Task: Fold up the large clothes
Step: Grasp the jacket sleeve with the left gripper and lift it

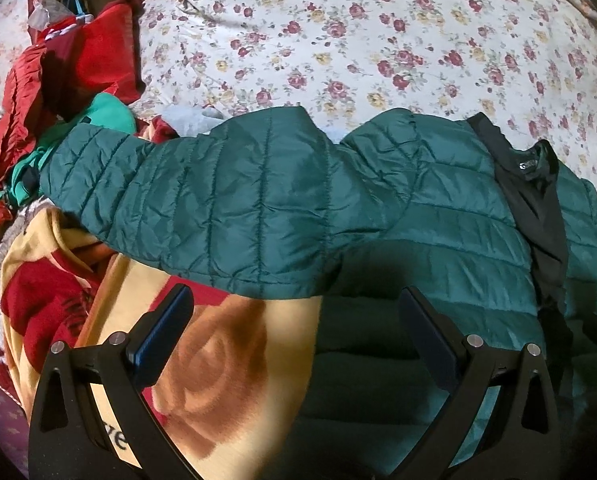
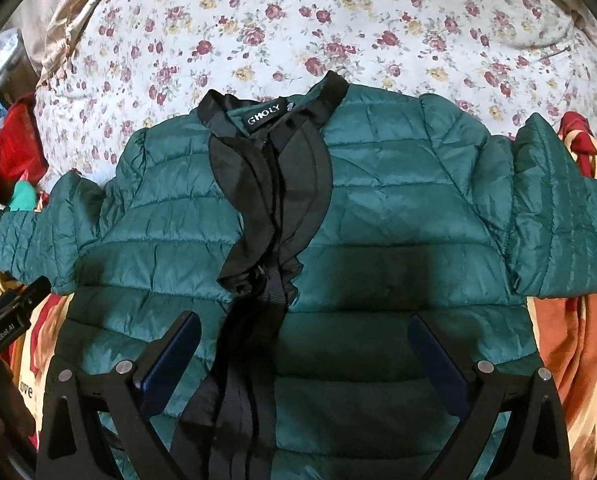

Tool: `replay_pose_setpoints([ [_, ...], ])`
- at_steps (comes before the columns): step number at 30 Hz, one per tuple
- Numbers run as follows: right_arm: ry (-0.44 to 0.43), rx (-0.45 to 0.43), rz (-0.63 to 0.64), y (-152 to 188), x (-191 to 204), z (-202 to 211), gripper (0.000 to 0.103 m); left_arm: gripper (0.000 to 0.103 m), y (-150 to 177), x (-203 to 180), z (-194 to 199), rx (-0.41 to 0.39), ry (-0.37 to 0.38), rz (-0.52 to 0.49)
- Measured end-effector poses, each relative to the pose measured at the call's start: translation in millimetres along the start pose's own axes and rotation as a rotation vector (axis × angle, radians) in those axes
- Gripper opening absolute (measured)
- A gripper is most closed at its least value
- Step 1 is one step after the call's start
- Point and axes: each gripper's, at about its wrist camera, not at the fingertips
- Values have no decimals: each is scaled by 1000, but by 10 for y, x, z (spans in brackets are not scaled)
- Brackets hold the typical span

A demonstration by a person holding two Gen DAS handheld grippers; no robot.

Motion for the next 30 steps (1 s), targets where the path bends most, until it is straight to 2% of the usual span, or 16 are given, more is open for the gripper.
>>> replay_pose_setpoints([
  [9, -16, 14, -19, -10, 43, -108, 102, 102, -55, 157, -126, -9, -47, -2],
  [18, -33, 22, -9, -7, 116, -169, 102, 102, -190, 489, -304, -33, -111, 17],
  [24, -42, 28, -12, 2, 99, -186, 102, 102, -387, 941, -479, -51, -155, 77],
  [30, -59, 42, -22, 16, 72, -192, 102, 102, -652, 1508, -646, -47, -274, 113],
])
Point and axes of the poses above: each gripper's, at about its wrist camera, not at the fingertips, and z roughly against the way its jaws point, x to its left, y to its underside, and after that the axes turned 7 degrees about -x, right-handed
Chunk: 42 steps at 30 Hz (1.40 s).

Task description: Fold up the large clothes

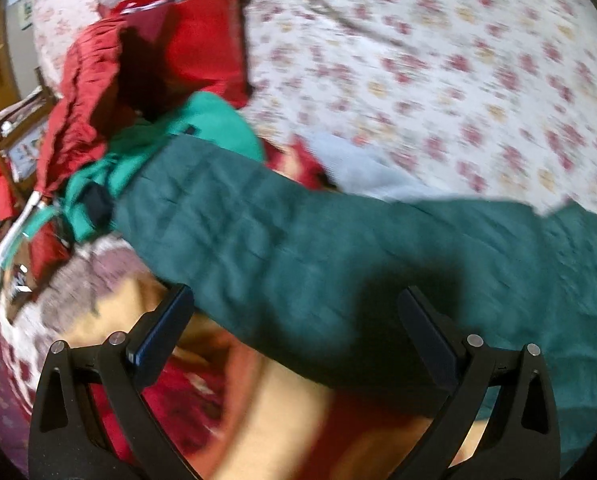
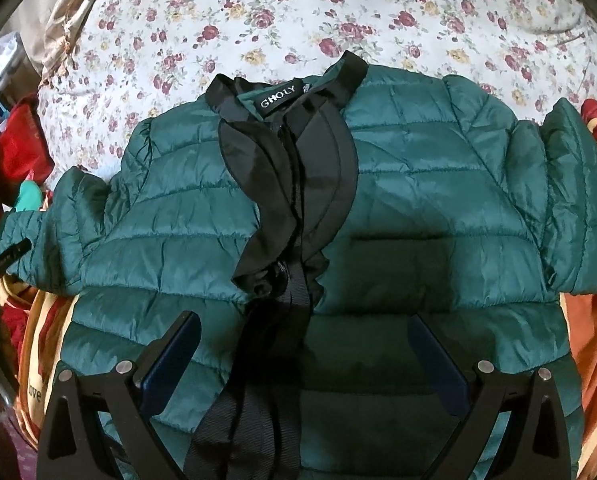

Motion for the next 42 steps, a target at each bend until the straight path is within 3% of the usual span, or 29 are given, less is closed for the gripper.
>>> replay_pose_setpoints([
  [4, -11, 10, 7, 22, 25, -12, 102, 102, -211, 390, -226, 1, -83, 54],
  [9, -21, 26, 23, 59, 79, -38, 102, 102, -341, 783, -527, 28, -122, 119],
  [11, -26, 32, 30, 80, 101, -50, 102, 88, -340, 903, -690, 50, -127, 154],
  [13, -31, 32, 32, 85, 104, -48, 102, 59, -333, 957, -835, 90, -121, 173],
  [14, -31, 31, 33, 82, 101, -47, 102, 53, -318, 990, -897, 107, -98, 190],
  [18, -18, 26, 35, 58, 77, -57, 102, 14, -303, 1064, -874, 71, -36, 262],
  [19, -17, 27, 31, 55, 65, -60, 102, 11, -308, 1065, -834, 68, -31, 271],
  [24, -26, 29, 2, 61, 10, -46, 102, 7, -368, 868, -437, -2, -1, 204],
  [29, -29, 15, 10, 52, 5, 40, 102, 6, -409, 506, 145, -69, 108, 121],
  [42, -20, -41, 11, 20, -253, 458, 102, 4, -280, -905, 1472, -172, 372, -134],
])
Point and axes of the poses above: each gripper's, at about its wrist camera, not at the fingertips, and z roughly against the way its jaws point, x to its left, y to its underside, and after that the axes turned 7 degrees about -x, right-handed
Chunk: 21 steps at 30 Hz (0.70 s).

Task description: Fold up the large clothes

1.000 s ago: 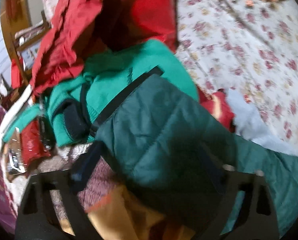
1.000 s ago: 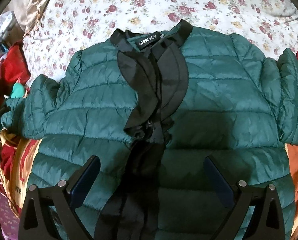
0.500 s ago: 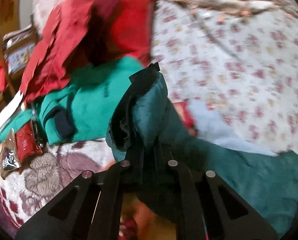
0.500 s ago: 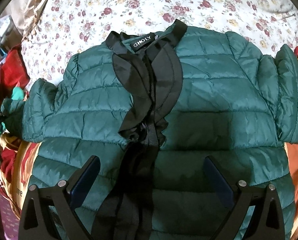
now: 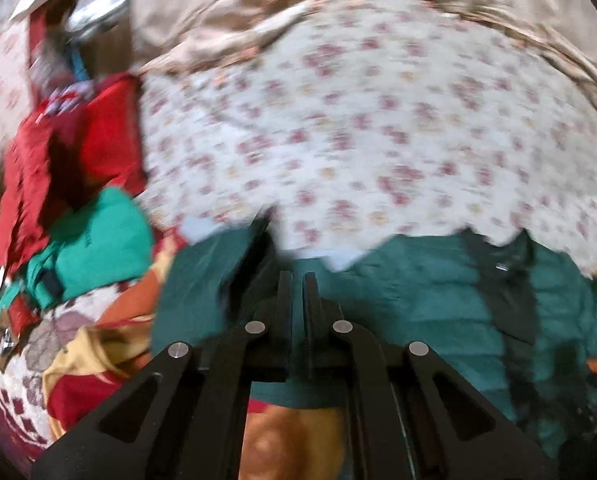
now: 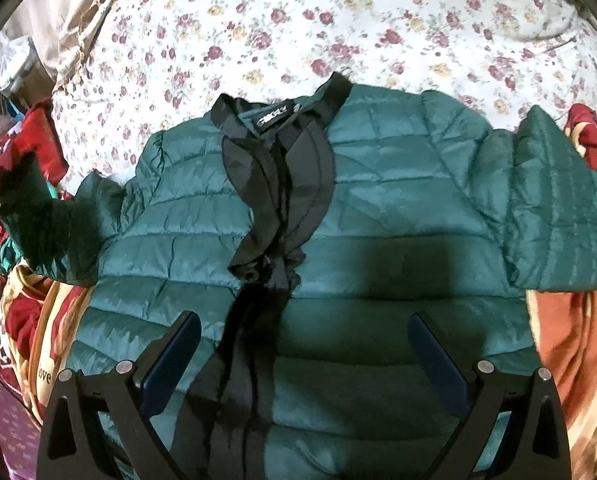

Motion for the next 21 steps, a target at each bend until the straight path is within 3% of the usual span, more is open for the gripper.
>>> replay_pose_setpoints([
  [7, 0, -15, -56, 31, -264, 132, 102, 4, 31, -760, 123, 7, 101, -78],
  [12, -17, -22, -72, 54, -339, 168, 102, 6, 146, -732, 10, 42, 90, -43],
  [14, -29, -23, -80, 63, -356, 160, 102, 22, 208, -546, -75, 65, 121, -12],
  [16, -40, -21, -95, 72, -374, 136, 102, 61, 259, -309, -104, 71, 137, 39],
  [19, -58, -10, -118, 102, -385, 75, 102, 83, 343, 113, -39, 12, 129, 129],
  [21, -63, -1, -122, 118, -373, 26, 102, 87, 409, 330, -40, -3, 106, 145],
])
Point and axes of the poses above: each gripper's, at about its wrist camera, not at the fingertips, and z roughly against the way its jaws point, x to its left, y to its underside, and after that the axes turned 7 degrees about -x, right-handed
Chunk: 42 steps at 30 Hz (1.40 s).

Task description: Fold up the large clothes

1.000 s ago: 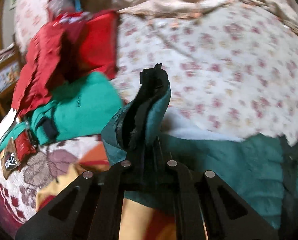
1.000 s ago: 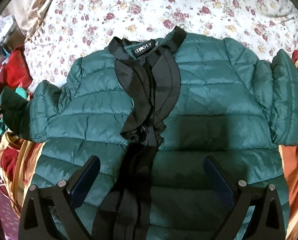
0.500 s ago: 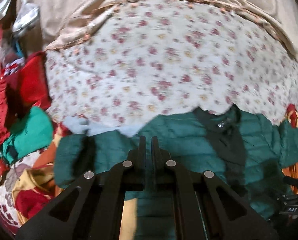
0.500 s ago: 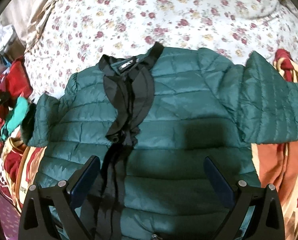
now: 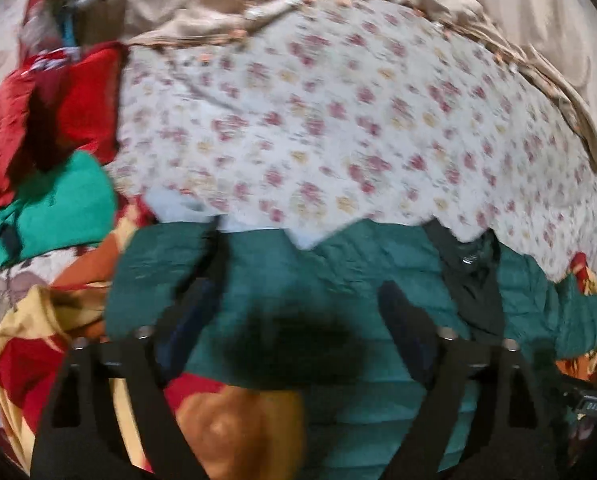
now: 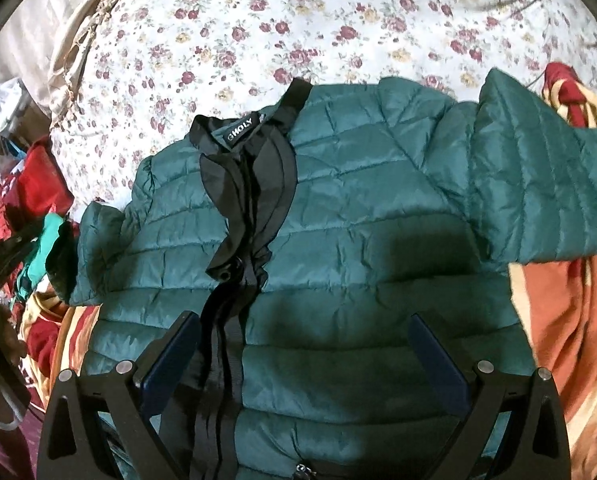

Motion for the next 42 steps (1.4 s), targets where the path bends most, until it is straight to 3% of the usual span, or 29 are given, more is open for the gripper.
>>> replay_pose_setpoints([
  [4, -11, 22, 9, 25, 81, -100, 102, 87, 155, 342, -118, 51, -49, -36],
  [7, -17, 30, 29, 50, 142, -134, 102, 87, 281, 522, -223, 44, -52, -62],
  [15, -12, 57, 40, 54, 202, -233, 102, 87, 356, 661, -770, 72, -159, -171],
  [17, -10, 62, 44, 61, 206, -254, 102, 69, 367, 684, -881, 76, -162, -180],
  [18, -9, 66, 44, 63, 204, -264, 102, 32, 368, 695, -918, 86, -167, -178],
  [19, -9, 69, 43, 63, 201, -270, 102, 18, 365, 710, -961, 115, -185, -162],
  [20, -9, 71, 42, 62, 198, -277, 102, 18, 354, 720, -967, 132, -182, -131],
  [22, -8, 71, 43, 56, 196, -282, 102, 16, 304, 680, -855, 120, -139, -79],
  [26, -6, 69, 59, 35, 190, -264, 102, 15, 193, 314, -546, 77, -100, -136],
  [32, -1, 49, 40, 6, 82, -136, 102, 15, 0, -404, -120, 27, 33, -184],
  [42, 35, 5, 28, -66, -211, 164, 102, 15, 1, -1629, -33, 70, 254, -222],
])
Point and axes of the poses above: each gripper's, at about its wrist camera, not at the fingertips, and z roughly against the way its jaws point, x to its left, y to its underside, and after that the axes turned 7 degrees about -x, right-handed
